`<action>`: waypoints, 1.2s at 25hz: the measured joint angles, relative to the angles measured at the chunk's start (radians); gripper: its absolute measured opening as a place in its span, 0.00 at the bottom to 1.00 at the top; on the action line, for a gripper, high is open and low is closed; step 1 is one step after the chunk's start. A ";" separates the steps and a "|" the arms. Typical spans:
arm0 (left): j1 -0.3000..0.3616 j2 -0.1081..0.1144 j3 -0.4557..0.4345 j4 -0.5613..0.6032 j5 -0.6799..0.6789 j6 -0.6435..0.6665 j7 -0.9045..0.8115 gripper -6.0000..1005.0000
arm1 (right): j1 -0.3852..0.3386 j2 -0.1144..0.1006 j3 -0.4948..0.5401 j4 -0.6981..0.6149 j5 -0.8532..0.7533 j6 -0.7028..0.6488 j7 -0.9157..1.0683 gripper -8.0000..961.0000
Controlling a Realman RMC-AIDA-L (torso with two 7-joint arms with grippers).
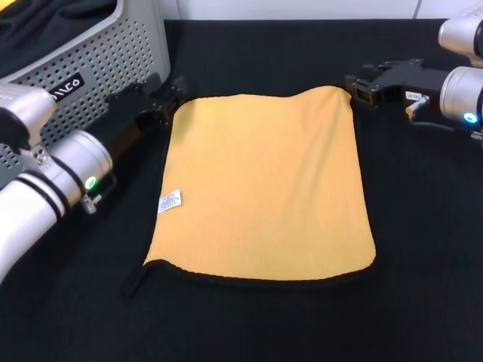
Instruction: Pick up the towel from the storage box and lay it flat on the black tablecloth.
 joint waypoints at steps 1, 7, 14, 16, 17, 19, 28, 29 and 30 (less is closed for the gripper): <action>0.007 0.000 0.000 -0.002 0.002 0.013 0.000 0.33 | -0.010 0.000 -0.004 -0.015 0.000 0.000 0.000 0.22; 0.074 0.000 0.003 0.004 0.009 0.116 -0.022 0.58 | -0.153 0.000 -0.071 -0.202 0.000 -0.012 -0.001 0.47; 0.146 0.012 0.074 0.008 0.025 0.249 -0.068 0.75 | -0.299 -0.003 -0.162 -0.390 -0.007 -0.071 -0.015 0.68; 0.159 0.015 0.098 0.009 0.025 0.277 -0.069 0.78 | -0.323 -0.004 -0.164 -0.411 -0.007 -0.124 -0.029 0.74; 0.167 0.018 0.113 0.009 0.025 0.294 -0.069 0.79 | -0.336 -0.005 -0.161 -0.420 -0.006 -0.165 -0.035 0.78; 0.187 0.034 0.156 0.010 0.026 0.350 -0.072 0.80 | -0.358 -0.007 -0.155 -0.436 -0.004 -0.224 -0.045 0.85; 0.199 0.111 0.213 0.012 0.110 0.492 -0.121 0.79 | -0.446 -0.012 -0.068 -0.493 -0.008 -0.480 -0.122 0.92; 0.199 0.111 0.213 0.012 0.110 0.492 -0.121 0.79 | -0.451 -0.014 -0.021 -0.480 -0.009 -0.572 -0.144 0.92; 0.197 0.119 0.214 0.018 0.137 0.516 -0.121 0.79 | -0.451 -0.014 -0.021 -0.480 -0.009 -0.572 -0.144 0.92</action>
